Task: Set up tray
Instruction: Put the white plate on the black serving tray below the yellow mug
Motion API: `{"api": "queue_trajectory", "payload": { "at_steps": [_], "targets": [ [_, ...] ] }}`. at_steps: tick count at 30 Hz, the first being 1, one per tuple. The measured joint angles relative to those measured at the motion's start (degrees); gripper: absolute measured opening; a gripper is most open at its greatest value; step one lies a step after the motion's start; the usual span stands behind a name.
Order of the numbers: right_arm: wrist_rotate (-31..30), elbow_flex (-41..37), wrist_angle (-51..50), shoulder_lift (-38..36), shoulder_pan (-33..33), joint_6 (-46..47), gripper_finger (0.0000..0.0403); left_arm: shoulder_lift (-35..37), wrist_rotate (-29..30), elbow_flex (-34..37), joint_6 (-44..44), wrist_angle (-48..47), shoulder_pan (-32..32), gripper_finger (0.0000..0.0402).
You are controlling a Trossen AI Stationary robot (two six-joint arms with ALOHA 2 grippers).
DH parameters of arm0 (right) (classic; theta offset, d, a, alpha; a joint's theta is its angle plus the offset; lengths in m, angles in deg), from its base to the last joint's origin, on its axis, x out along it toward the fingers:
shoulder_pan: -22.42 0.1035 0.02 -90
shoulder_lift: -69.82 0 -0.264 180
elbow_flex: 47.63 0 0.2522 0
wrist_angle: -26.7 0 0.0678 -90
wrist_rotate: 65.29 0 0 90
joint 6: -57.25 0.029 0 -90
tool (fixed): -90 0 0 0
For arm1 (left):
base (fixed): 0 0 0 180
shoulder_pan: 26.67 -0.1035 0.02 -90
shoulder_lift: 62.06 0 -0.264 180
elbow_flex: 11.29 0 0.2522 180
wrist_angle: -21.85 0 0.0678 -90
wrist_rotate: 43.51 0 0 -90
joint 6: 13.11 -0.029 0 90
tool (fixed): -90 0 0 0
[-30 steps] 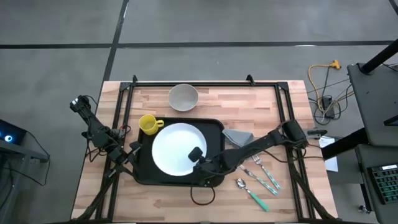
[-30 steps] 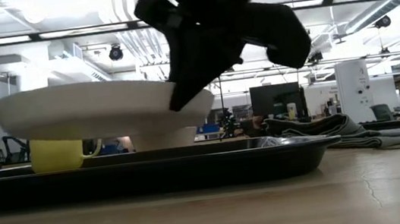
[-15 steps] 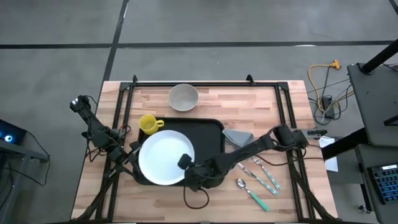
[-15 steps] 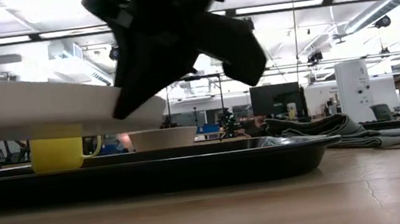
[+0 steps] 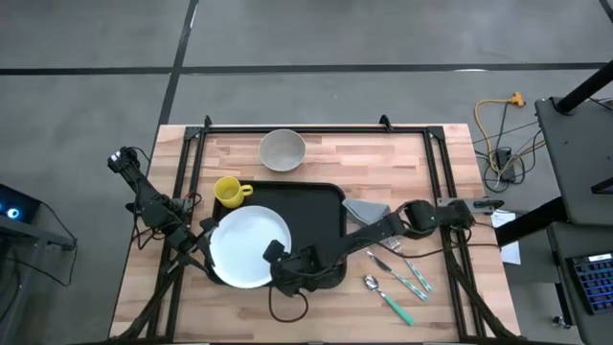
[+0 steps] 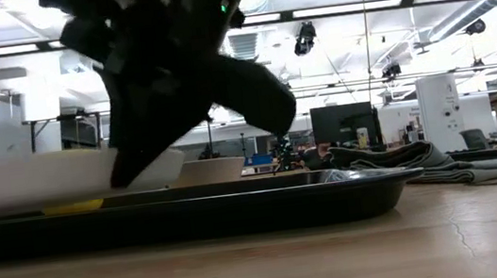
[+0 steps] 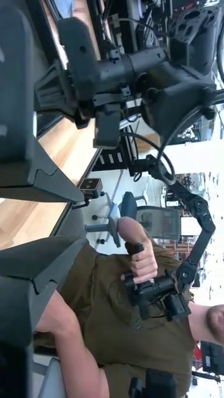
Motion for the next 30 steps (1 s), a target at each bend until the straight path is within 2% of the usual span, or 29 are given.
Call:
{"api": "queue_trajectory", "payload": {
  "at_steps": [30],
  "targets": [
    [0.54, 1.55, 1.58, 2.71, -1.34, 2.11, 0.0009, 0.04, 0.02, 0.00, -0.02, 0.00, 0.00, 0.0079]
  ]
}}
